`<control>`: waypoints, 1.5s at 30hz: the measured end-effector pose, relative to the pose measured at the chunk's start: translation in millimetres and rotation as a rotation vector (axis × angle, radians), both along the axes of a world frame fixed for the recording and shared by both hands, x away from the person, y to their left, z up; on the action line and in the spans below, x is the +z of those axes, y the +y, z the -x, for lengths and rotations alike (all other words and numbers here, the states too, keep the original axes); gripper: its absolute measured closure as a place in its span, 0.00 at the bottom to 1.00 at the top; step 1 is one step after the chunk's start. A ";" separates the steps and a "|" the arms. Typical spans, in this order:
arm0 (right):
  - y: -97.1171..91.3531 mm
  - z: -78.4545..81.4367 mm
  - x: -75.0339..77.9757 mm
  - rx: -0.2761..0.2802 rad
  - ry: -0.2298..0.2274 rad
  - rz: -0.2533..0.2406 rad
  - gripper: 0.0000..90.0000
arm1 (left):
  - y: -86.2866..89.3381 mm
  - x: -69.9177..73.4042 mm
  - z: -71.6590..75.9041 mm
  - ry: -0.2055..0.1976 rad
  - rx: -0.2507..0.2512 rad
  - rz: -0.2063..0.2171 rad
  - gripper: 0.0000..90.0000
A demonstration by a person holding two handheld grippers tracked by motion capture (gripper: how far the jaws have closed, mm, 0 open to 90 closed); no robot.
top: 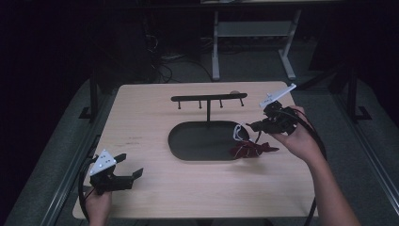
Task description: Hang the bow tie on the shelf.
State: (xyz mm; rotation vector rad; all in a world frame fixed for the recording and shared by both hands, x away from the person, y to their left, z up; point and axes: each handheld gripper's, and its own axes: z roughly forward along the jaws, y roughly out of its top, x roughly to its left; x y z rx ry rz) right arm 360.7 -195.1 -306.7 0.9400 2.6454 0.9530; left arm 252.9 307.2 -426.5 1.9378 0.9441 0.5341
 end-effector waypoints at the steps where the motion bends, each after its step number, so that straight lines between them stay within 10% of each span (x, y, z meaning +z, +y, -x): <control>1: 0.3 -1.1 1.2 0.001 -0.002 0.000 0.99 | 0.0 0.0 -0.1 0.000 0.000 0.000 0.14; 25: 3.5 -30.7 43.9 -0.024 -0.053 0.000 0.99 | -1.7 0.1 -1.8 0.002 0.006 0.018 0.14; 45: 4.7 -75.9 28.6 -0.110 0.004 0.012 0.99 | -1.5 -0.7 -2.9 0.007 0.002 0.020 0.14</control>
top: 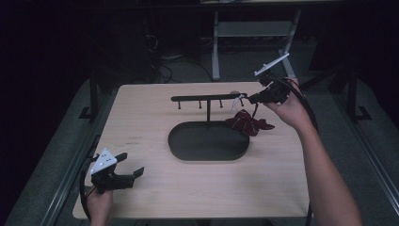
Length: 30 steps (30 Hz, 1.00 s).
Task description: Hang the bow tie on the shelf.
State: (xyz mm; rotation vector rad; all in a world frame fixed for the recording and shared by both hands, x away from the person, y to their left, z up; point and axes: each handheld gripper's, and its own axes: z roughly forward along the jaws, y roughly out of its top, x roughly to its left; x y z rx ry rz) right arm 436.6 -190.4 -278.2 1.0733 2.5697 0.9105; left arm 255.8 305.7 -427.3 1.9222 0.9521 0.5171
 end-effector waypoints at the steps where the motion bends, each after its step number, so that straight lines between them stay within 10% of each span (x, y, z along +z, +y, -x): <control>1: -0.8 -1.9 -2.1 -0.006 0.005 -0.001 0.99 | 0.2 0.0 0.1 0.001 0.001 0.000 0.14; 30: -1.4 -5.4 -35.1 -0.030 0.039 -0.030 0.98 | 1.0 1.1 2.5 -0.002 0.002 -0.004 0.14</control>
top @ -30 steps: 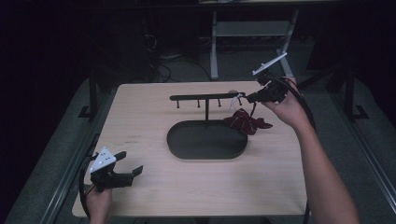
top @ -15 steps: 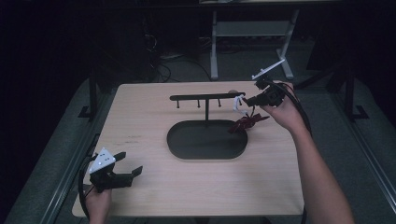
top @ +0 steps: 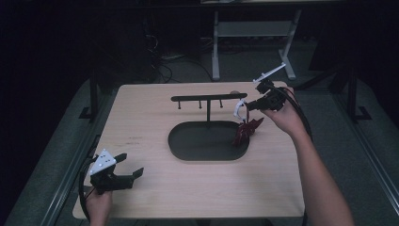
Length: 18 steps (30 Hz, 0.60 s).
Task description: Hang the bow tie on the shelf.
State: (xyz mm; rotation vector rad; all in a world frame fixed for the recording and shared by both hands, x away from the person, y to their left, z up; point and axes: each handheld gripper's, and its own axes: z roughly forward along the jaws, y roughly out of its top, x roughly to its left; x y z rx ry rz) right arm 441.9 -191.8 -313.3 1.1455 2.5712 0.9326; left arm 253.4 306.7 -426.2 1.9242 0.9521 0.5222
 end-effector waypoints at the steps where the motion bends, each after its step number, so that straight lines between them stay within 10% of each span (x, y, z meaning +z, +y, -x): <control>1: 0.0 0.0 -0.6 0.000 0.002 -0.003 0.98 | 0.1 0.0 0.0 -0.001 0.000 -0.001 0.14; 18: 1.3 -0.7 -6.1 0.004 0.004 -0.022 0.90 | -0.5 -0.6 -0.2 0.001 -0.002 0.003 0.15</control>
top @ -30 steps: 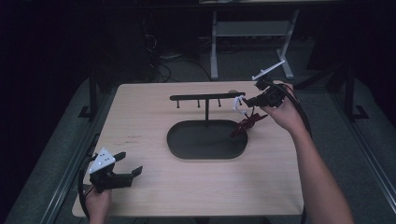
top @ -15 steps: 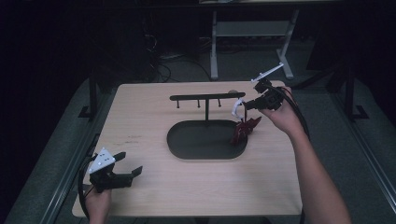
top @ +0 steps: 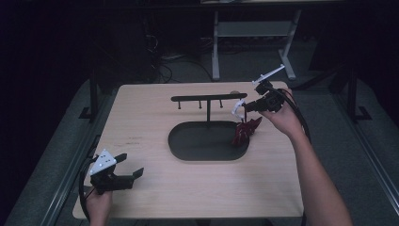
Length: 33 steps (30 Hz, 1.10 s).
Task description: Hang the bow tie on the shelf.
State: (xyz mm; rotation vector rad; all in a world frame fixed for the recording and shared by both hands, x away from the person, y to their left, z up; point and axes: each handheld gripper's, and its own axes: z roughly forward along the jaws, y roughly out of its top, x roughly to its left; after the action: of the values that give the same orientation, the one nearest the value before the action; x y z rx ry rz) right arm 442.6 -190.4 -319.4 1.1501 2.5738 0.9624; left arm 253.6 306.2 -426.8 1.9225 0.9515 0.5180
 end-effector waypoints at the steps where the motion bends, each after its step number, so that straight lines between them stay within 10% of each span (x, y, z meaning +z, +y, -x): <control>1: -0.6 0.8 -0.2 0.001 0.003 -0.008 0.89 | -0.1 0.0 0.1 0.000 -0.001 0.000 0.14; 33: -12.2 14.9 -9.6 0.028 0.027 -0.063 0.75 | 0.1 -0.3 1.0 0.000 0.001 -0.005 0.14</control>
State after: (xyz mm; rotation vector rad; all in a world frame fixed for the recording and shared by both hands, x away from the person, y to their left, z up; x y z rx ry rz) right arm 427.7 -202.6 -329.0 1.1531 2.6051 1.0479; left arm 252.6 306.2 -427.1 1.9267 0.9519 0.5220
